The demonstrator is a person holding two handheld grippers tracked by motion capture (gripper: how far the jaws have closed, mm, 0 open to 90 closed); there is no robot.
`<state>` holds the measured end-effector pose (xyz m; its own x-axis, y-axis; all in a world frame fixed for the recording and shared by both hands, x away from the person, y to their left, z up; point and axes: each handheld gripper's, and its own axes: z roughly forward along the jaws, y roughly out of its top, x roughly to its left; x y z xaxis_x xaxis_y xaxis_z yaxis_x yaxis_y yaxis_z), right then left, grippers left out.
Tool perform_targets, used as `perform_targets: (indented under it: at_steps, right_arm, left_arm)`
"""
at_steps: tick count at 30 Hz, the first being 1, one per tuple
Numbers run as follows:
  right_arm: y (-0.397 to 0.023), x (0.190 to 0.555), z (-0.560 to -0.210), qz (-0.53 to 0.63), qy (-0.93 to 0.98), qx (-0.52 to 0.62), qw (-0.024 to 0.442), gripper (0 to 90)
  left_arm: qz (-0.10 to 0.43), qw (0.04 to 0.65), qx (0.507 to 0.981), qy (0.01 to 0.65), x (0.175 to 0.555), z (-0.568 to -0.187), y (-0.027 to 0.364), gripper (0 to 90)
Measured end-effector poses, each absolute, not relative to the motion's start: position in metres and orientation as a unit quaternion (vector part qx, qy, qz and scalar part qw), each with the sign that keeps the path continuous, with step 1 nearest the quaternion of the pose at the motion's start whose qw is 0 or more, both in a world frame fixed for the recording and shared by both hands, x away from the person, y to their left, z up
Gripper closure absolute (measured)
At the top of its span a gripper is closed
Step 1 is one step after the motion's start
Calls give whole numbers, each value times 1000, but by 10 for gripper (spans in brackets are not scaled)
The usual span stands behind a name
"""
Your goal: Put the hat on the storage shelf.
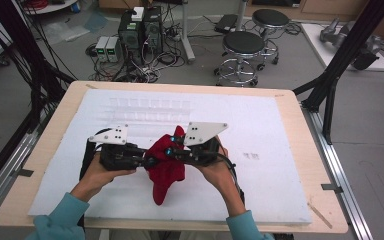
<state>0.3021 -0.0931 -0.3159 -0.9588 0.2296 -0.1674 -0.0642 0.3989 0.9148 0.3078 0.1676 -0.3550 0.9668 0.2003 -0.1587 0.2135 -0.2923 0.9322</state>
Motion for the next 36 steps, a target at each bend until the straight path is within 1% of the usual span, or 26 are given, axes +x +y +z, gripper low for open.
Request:
perform_targets:
  at_steps: [4, 6, 8, 9, 10, 11, 12, 13, 15, 16, 18, 20, 21, 22, 23, 32, 36]
  right_arm:
    - [-93, 302, -316, 545, 826, 50, 136, 824]
    - [-94, 302, -316, 545, 825, 50, 141, 774]
    - [-96, 301, -316, 545, 822, 62, 155, 638]
    - [-97, 302, -315, 547, 820, 62, 159, 591]
    - [-98, 302, -315, 548, 818, 67, 163, 502]
    - [-98, 302, -316, 548, 814, 75, 174, 387]
    - [-99, 302, -316, 546, 813, 89, 182, 339]
    - [-100, 303, -316, 546, 812, 96, 180, 328]
    - [-101, 303, -316, 543, 811, 111, 188, 220]
    - [-102, 303, -316, 543, 808, 119, 195, 199]
    - [-106, 304, -316, 547, 805, 125, 193, 195]
    - [-109, 304, -315, 552, 799, 136, 198, 159]
    - [-109, 304, -315, 552, 799, 136, 198, 159]
    - [-112, 304, -314, 556, 795, 141, 198, 125]
    - [-112, 304, -314, 557, 794, 142, 200, 115]
    - [-123, 301, -314, 573, 784, 155, 181, 113]
    - [-126, 297, -312, 581, 777, 166, 177, 113]
  left_arm:
    - [-3, 580, 805, 126, 307, -355, 168, 867]
    - [-2, 578, 806, 123, 306, -354, 168, 867]
    - [4, 576, 808, 124, 305, -354, 169, 867]
    - [4, 574, 810, 121, 305, -354, 170, 867]
    - [6, 575, 809, 122, 305, -353, 171, 867]
    - [6, 574, 810, 122, 304, -353, 171, 867]
    - [9, 572, 811, 122, 304, -353, 172, 868]
    - [10, 569, 813, 122, 304, -353, 172, 868]
    - [13, 566, 815, 122, 304, -353, 173, 868]
    - [13, 565, 816, 123, 304, -353, 174, 868]
    - [18, 564, 816, 126, 304, -353, 175, 868]
    - [21, 566, 814, 127, 305, -352, 177, 868]
    - [21, 566, 814, 127, 305, -352, 177, 868]
    - [21, 566, 814, 129, 304, -352, 178, 868]
    - [23, 566, 814, 131, 305, -352, 178, 868]
    - [31, 565, 813, 138, 306, -351, 178, 868]
    - [40, 566, 808, 155, 310, -349, 176, 868]
